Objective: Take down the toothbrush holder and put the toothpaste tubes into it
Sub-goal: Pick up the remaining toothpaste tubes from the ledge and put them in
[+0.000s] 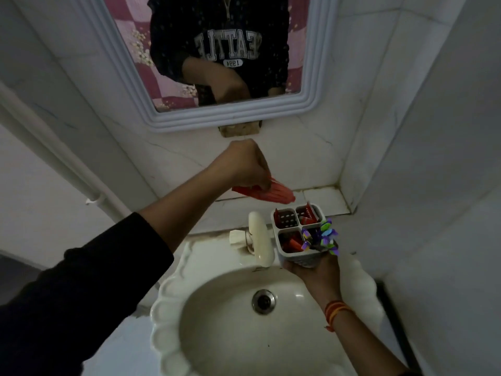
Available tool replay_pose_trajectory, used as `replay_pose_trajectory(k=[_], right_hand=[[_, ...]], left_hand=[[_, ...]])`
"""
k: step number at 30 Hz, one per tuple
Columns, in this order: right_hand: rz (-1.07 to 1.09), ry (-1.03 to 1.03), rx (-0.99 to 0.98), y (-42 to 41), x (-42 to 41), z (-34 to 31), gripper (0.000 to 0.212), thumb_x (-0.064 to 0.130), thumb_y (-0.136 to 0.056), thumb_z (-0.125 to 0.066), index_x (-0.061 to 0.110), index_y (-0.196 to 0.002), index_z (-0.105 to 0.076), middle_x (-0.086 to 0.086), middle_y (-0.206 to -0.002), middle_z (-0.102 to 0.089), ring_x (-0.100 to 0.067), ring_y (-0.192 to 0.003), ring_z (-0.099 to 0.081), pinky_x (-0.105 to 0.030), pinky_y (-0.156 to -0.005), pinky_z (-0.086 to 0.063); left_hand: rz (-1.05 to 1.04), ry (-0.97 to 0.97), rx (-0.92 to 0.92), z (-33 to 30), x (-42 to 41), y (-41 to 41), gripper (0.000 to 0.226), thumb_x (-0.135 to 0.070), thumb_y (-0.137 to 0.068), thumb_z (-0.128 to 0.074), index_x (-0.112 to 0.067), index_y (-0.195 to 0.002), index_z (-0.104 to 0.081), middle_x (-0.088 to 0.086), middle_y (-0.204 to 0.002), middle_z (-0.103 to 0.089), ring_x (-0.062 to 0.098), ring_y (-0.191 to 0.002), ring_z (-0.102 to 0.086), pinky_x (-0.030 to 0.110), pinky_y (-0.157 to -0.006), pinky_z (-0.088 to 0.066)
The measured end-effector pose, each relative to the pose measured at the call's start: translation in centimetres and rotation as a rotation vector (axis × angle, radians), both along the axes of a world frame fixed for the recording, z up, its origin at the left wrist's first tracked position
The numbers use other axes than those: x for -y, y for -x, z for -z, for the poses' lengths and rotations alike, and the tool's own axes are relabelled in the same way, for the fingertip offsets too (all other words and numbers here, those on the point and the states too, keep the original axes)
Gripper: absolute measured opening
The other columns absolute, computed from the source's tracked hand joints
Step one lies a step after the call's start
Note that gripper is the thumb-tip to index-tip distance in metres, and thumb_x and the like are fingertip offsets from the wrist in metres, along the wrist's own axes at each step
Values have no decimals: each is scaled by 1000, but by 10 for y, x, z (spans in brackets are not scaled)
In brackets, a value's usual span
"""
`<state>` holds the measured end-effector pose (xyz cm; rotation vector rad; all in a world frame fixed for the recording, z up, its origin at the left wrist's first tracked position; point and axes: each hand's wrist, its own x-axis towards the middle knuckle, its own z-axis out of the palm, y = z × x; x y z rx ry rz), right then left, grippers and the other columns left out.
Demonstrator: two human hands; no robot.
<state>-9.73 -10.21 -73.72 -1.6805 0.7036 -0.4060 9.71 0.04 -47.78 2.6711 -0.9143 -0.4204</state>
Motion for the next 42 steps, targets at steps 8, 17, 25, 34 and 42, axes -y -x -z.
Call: replay_pose_trajectory(k=[8,17,25,34,42], right_hand=[[40,0,61,1,-3,-3,110,16,-53,-104,18,-146,-46,8,-135,-63,8,-123,-59,-7,-96,-51],[186,159,-22,-1,-32,-19,135,46,-47,-103,17,-157,-29,-6,-145,-60,-20,-128,-63,-22,-92,-53],[267,180,35,-23,8,-41,128,56,-43,-97,11,-149,-42,-3,-136,-68,-17,-122,-67,-34,-96,-61],[246,99,40,-78,92,-37,129,45,-37,-101,13,-148,-42,-5,-136,-67,-25,-120,-69,-43,-101,-60],[224,5,133,-88,102,-36,128,7,-48,-104,9,-154,-34,-9,-144,-56,-27,-130,-61,-42,-109,-54]], left_hand=[[-46,-78,-320,25,46,26,24,-24,-86,-75,-4,-99,-75,9,-90,-79,19,-68,-78,30,-64,-64],[-80,-214,-362,64,42,21,74,-64,-96,-35,1,-115,-65,12,-109,-75,25,-91,-75,36,-79,-59],[-350,221,-569,64,61,12,80,-72,-88,-43,-5,-130,-56,8,-122,-63,30,-96,-66,38,-75,-58],[-562,604,-769,86,124,-2,61,-55,-87,-60,-6,-122,-60,9,-121,-65,29,-88,-72,30,-61,-60],[-547,546,-686,94,119,-3,51,-49,-95,-52,-7,-123,-61,10,-122,-66,28,-107,-64,37,-88,-54]])
